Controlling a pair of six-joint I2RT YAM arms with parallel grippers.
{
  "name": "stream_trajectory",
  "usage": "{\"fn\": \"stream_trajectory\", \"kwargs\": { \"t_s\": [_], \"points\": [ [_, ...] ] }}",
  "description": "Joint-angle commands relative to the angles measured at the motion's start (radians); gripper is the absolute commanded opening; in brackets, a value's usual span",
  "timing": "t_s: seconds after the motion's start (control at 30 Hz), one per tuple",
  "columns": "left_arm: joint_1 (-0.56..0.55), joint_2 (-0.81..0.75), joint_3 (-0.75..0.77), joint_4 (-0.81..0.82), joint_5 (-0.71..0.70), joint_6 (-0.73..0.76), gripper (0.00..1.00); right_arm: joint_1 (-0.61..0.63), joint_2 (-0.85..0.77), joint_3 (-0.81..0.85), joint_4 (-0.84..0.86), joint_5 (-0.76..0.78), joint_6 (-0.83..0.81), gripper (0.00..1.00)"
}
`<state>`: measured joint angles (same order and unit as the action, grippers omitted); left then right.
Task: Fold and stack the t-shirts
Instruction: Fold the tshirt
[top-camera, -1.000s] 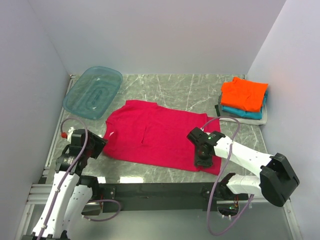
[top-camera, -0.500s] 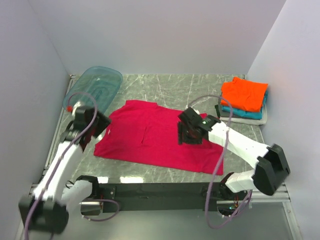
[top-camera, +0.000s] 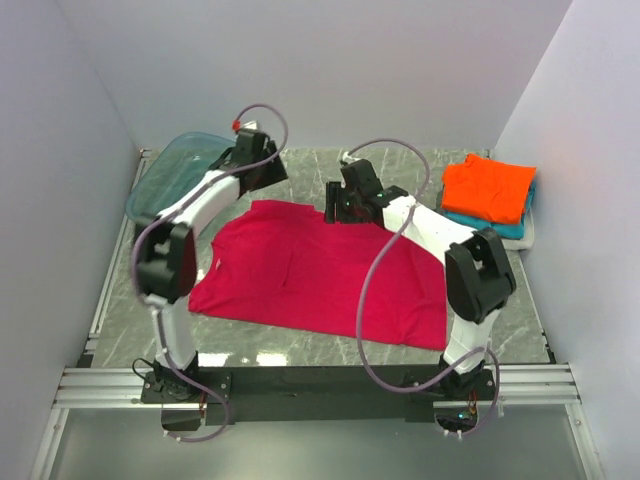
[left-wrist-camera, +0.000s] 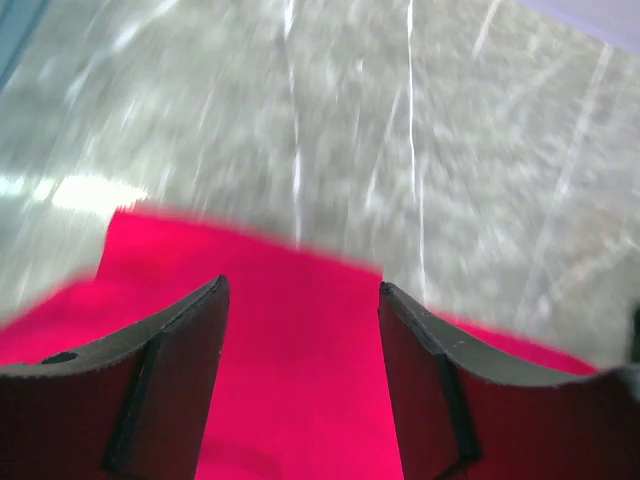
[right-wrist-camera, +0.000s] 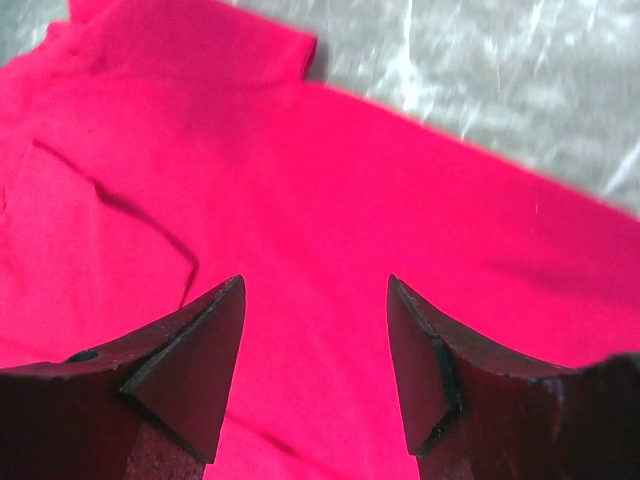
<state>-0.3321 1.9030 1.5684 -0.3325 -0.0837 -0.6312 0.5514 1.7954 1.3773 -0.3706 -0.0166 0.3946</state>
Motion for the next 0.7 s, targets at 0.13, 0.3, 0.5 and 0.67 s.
{"fn": "stream_trajectory", "kwargs": {
  "t_s": [0.13, 0.3, 0.5, 0.67],
  "points": [
    [-0.036, 0.307, 0.367, -0.114, -0.065, 0.122, 0.66, -0.033, 0.075, 0.091, 0.108, -0.111, -0.037, 0.65],
    [-0.041, 0.331, 0.317, -0.105, -0.123, 0.151, 0.65, -0.038, 0.035, 0.026, 0.142, -0.125, -0.028, 0.65],
    [-0.044, 0.349, 0.271, -0.097, -0.142, 0.168, 0.64, -0.048, -0.027, -0.067, 0.194, -0.175, 0.007, 0.65],
    [-0.057, 0.377, 0.274, -0.126, -0.165, 0.185, 0.63, -0.048, -0.062, -0.118, 0.194, -0.155, 0.010, 0.65]
  ]
}}
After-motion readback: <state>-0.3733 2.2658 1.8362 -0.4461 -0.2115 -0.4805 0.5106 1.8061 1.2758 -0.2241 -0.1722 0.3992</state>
